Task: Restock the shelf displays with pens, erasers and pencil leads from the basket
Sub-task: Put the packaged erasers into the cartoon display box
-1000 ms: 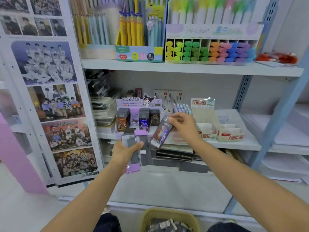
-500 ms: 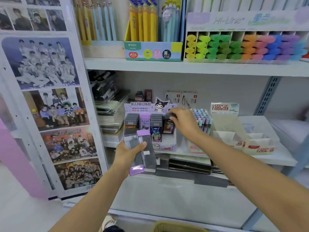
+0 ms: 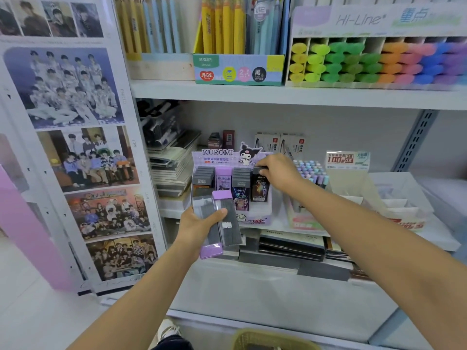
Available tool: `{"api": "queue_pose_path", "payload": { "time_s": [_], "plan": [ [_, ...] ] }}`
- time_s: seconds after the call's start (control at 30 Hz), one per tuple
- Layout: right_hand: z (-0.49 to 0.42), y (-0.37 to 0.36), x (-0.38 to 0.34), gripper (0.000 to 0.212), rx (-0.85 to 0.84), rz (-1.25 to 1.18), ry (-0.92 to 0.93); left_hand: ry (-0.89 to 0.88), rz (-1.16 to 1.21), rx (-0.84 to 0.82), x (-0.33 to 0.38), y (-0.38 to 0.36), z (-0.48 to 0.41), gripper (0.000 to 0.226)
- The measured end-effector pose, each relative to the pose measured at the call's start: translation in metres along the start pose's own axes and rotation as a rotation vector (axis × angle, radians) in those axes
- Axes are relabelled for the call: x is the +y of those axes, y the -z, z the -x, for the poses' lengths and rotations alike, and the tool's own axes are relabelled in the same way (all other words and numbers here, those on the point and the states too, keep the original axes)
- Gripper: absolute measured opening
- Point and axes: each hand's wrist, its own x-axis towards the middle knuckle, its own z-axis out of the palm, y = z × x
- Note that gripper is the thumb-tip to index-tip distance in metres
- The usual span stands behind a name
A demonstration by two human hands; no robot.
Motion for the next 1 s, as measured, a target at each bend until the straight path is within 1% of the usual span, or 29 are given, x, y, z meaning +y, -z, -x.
{"api": "queue_pose_path", "payload": {
  "time_s": [0.07,0.13,0.23,0.3,0.37,0.43,0.47,0.57,0.63,0.67,0.73,0.8,0.83,0.87,1.0],
  "plan": [
    [0.0,-0.002,-0.002,0.028,-0.035,-0.007,0.001,-0.004,-0.011,0.003,0.001,0.001,0.001,0.032],
    [0.003,-0.008,-0.004,0.027,-0.017,-0.003,0.019,-0.003,-0.006,0.003,0.001,0.001,0.002,0.032],
    [0.009,-0.018,-0.005,0.028,0.163,-0.01,0.021,0.003,-0.002,0.0,0.001,0.002,0.004,0.035],
    [0.013,-0.022,-0.006,0.02,0.258,-0.017,0.004,0.0,-0.002,0.005,0.002,0.003,0.004,0.038],
    [0.017,-0.023,-0.008,0.014,0.271,0.056,-0.01,-0.008,0.004,0.008,0.004,0.004,0.005,0.04],
    [0.02,-0.025,-0.008,0.015,0.245,0.125,-0.012,-0.009,0.007,0.003,0.005,0.003,0.008,0.042],
    [0.021,-0.025,-0.009,0.016,0.231,0.12,-0.016,-0.004,0.01,0.001,0.005,0.003,0.01,0.044],
    [0.027,-0.022,-0.013,0.019,0.266,-0.035,-0.023,-0.006,0.015,-0.007,0.006,0.002,0.018,0.045],
    [0.036,-0.016,-0.019,0.015,0.289,-0.283,-0.019,-0.014,0.02,-0.014,0.009,0.001,0.023,0.043],
    [0.042,-0.012,-0.023,0.013,0.235,-0.463,-0.033,-0.019,0.025,-0.02,0.01,0.0,0.026,0.04],
    [0.057,-0.005,-0.032,0.014,-0.001,-0.79,-0.084,-0.022,0.027,-0.035,0.013,-0.005,0.032,0.035],
    [0.071,-0.001,-0.037,0.019,-0.233,-0.922,-0.124,-0.019,0.009,-0.049,0.016,-0.011,0.038,0.036],
    [0.077,0.001,-0.038,0.02,-0.295,-0.949,-0.122,-0.017,-0.004,-0.059,0.017,-0.015,0.042,0.038],
    [0.082,0.004,-0.038,0.021,-0.316,-0.98,-0.122,-0.014,-0.012,-0.068,0.019,-0.018,0.045,0.038],
    [0.097,0.023,-0.033,0.025,-0.281,-1.153,-0.173,0.026,0.002,-0.042,0.024,-0.023,0.055,0.032]
  ]
}}
